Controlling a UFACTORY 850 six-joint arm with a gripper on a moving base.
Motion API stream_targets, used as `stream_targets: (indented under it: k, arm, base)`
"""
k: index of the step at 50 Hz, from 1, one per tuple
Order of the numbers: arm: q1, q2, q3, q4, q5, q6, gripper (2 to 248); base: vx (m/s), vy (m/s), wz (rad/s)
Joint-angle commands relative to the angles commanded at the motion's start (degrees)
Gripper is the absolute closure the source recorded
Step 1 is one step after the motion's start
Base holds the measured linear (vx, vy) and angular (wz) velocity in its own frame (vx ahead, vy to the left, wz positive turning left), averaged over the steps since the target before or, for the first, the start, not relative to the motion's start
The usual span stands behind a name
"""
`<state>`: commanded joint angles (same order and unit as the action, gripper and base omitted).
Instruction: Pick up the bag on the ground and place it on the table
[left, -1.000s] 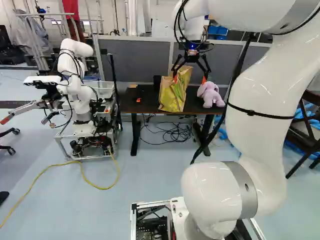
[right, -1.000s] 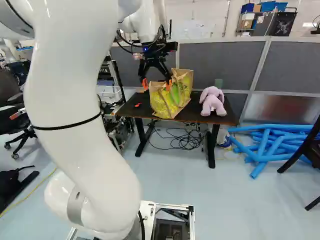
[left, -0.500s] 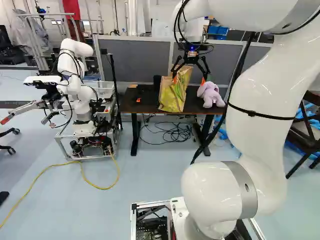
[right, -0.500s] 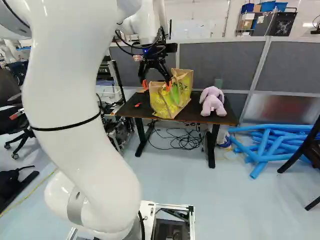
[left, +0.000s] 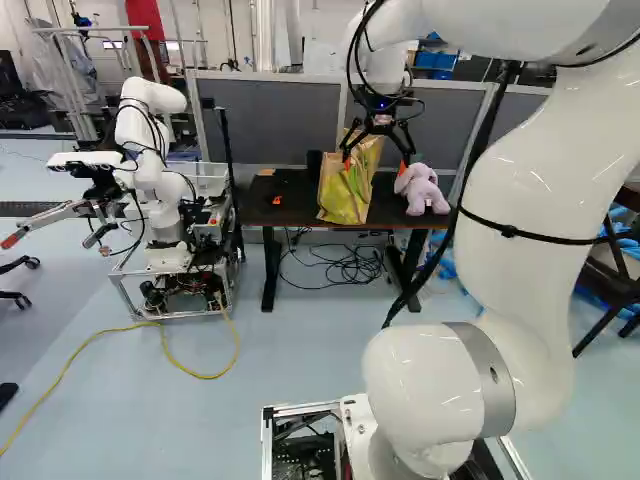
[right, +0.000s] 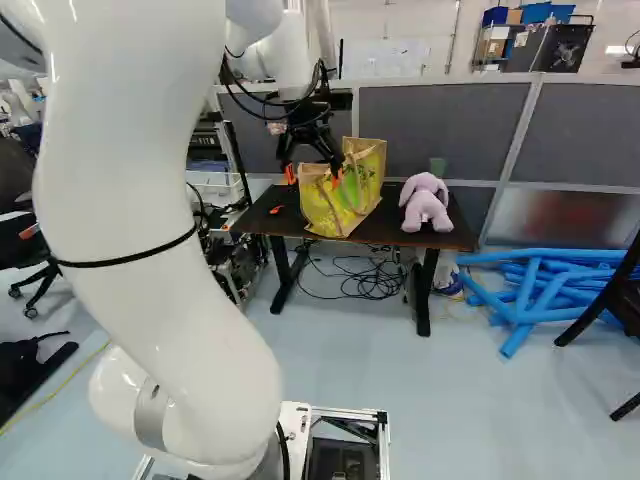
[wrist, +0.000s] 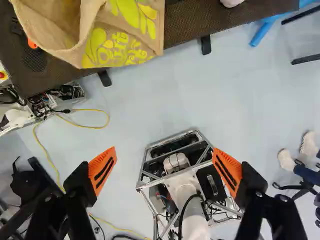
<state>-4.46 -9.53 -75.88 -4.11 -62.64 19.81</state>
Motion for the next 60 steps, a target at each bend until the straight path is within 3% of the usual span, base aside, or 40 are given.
stream_targets:
  k: [30,60]
  arm:
    - [0.55,3.17,8.79,0.51,13.97,-2.46,3]
    - [1.34,7.67,21.3,1.23,33.85,-5.96,3]
  base:
    - [0.0,0.0,0.0]
    - [0.0,0.0,0.0]
